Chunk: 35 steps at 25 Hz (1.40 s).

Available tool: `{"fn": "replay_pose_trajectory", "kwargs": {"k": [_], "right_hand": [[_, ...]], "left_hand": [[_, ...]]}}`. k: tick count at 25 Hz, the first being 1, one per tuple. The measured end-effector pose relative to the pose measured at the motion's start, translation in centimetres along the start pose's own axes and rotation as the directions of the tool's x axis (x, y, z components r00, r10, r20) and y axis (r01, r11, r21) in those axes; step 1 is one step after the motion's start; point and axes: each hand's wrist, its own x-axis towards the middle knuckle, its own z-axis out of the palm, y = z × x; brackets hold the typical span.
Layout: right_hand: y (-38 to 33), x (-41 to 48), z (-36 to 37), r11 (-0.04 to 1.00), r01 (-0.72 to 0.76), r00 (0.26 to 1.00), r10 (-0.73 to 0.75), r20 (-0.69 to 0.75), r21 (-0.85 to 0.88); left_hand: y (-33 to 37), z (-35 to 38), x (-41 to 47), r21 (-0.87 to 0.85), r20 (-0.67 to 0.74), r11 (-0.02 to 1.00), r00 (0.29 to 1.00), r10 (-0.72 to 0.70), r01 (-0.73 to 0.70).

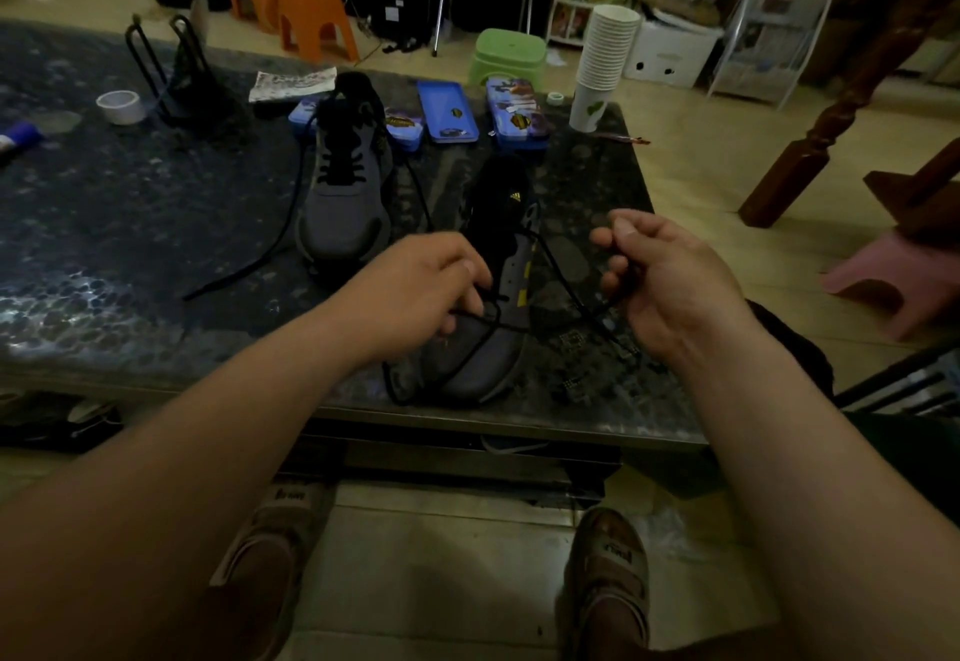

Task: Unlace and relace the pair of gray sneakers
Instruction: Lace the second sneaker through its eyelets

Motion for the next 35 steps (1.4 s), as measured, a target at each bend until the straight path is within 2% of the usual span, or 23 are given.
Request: {"fn": "replay_pose_trajectory", "kwargs": {"k": [3, 7, 13, 15, 17, 21, 23, 26, 29, 31, 33, 35], "right_hand": [[0.3, 0.0, 1.0, 0.964, 0.094, 0.993, -0.075, 0.086, -0.248], [0.5, -0.6, 3.0, 0.864, 0.205, 0.964, -0.096, 0.249, -0.46], [1.0, -0.3, 3.6, 0.806, 0.241, 0.96, -0.114, 0.258, -0.541], [1.2, -0.4, 3.8, 0.833, 0.219, 0.959, -0.088, 0.268, -0.508], [1.4, -0.4, 4.0, 0.877, 0.182, 0.961, -0.062, 0.27, -0.445], [1.7, -0.5, 3.7, 0.935, 0.102, 0.967, -0.014, 0.254, -0.339], [1.7, -0.8, 3.3, 0.914, 0.162, 0.955, -0.05, 0.294, -0.372], [1.7, -0.7, 2.7, 0.812, 0.325, 0.929, -0.178, 0.325, -0.484], [2.1, 0.4, 1.8, 0.788, 0.324, 0.946, -0.252, 0.205, -0.523], [2.6, 0.7, 1.2, 0.763, 0.268, 0.963, -0.215, 0.16, -0.588], [3.5, 0.7, 1.2, 0.711, 0.254, 0.967, -0.173, 0.187, -0.656], [4.4, 0.5, 1.6, 0.672, 0.269, 0.962, -0.163, 0.217, -0.69]], "left_hand": [[-0.2, -0.3, 1.3, 0.114, -0.184, 0.989, 0.976, 0.119, -0.099], [0.7, 1.7, 1.9, 0.091, -0.061, 0.959, 0.96, 0.275, -0.269], [0.0, 1.8, 2.4, 0.334, -0.181, 0.869, 0.88, 0.44, -0.366], [0.1, 1.9, 2.5, 0.225, -0.208, 0.908, 0.893, 0.399, -0.354], [0.3, 1.9, 2.5, 0.004, -0.207, 0.952, 0.931, 0.3, -0.306], [0.9, 1.9, 2.4, -0.233, -0.185, 0.949, 0.968, 0.172, -0.213], [0.8, 1.6, 2.6, -0.306, -0.224, 0.935, 0.968, 0.11, -0.177], [0.9, 1.4, 2.9, -0.368, -0.215, 0.916, 0.973, 0.086, -0.163], [0.4, 1.1, 3.4, -0.335, -0.22, 0.938, 0.975, 0.018, -0.093], [-0.2, 0.8, 3.5, -0.151, -0.176, 0.988, 0.984, 0.004, -0.031], [-0.3, 1.0, 3.3, 0.061, -0.1, 0.998, 0.995, 0.018, -0.012], [0.0, 1.6, 3.3, 0.15, -0.077, 0.989, 0.997, 0.015, -0.003]]}}
